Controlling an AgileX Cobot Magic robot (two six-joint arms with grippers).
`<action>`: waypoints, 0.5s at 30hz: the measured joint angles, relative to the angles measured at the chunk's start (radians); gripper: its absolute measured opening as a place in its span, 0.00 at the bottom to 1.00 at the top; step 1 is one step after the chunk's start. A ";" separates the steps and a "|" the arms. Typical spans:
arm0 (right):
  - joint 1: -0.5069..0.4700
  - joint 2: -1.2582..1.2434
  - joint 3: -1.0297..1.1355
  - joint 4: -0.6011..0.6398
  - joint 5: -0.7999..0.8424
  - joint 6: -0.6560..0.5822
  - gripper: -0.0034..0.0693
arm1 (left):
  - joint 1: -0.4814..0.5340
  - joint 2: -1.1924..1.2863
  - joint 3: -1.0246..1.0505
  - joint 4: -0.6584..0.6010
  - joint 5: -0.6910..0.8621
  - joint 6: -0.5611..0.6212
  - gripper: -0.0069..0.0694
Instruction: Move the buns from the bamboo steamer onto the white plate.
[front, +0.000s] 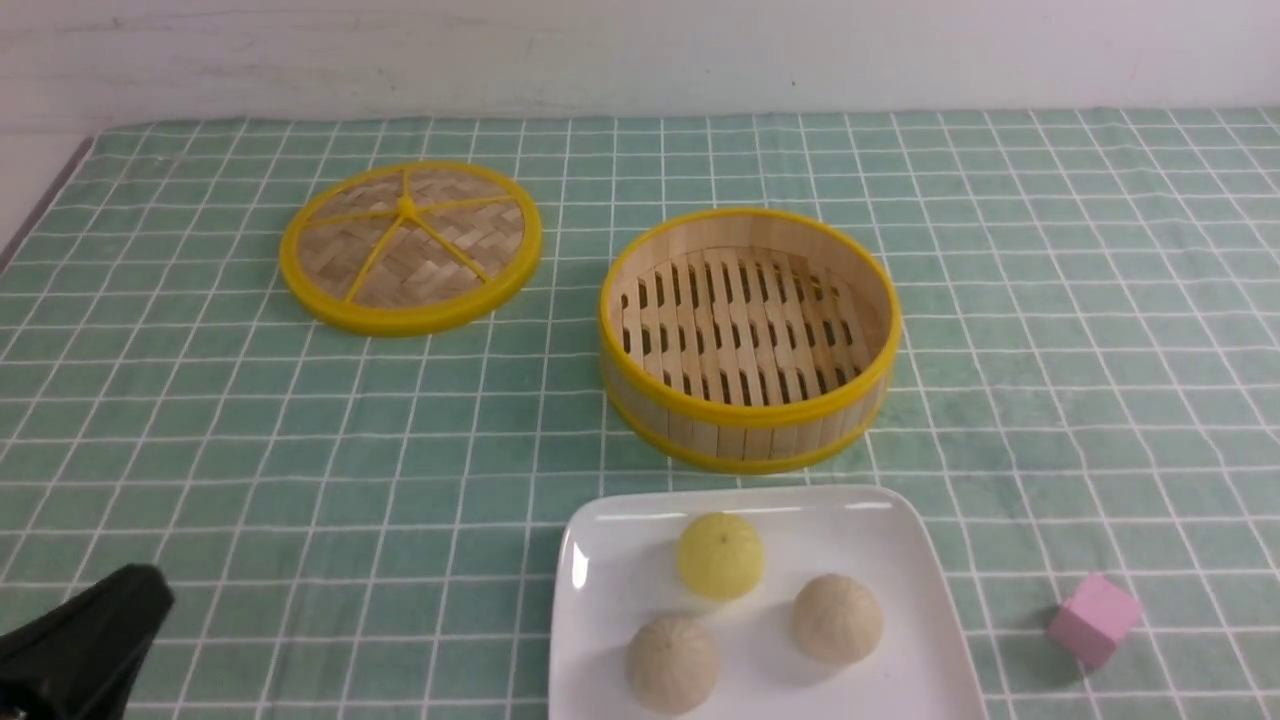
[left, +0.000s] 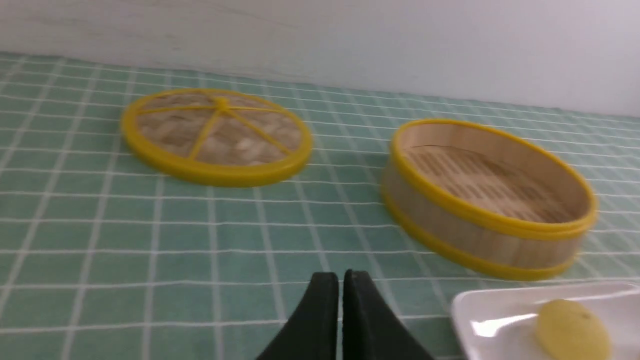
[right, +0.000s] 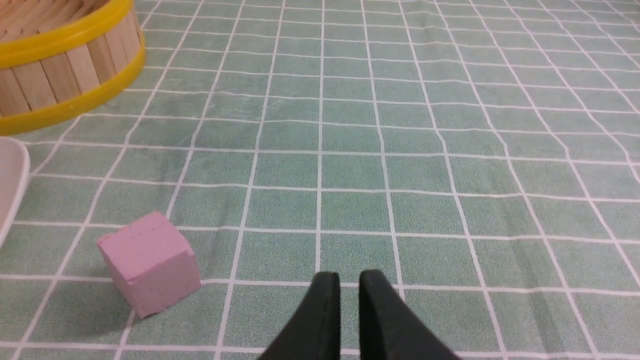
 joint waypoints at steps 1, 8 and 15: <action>0.000 0.000 0.000 0.000 0.000 0.000 0.17 | 0.064 -0.025 0.029 0.000 0.007 0.004 0.15; 0.000 0.000 0.000 0.000 0.000 0.000 0.18 | 0.234 -0.116 0.112 0.014 0.085 0.005 0.16; 0.000 0.000 0.000 0.000 0.000 0.000 0.19 | 0.236 -0.176 0.112 0.067 0.228 0.005 0.16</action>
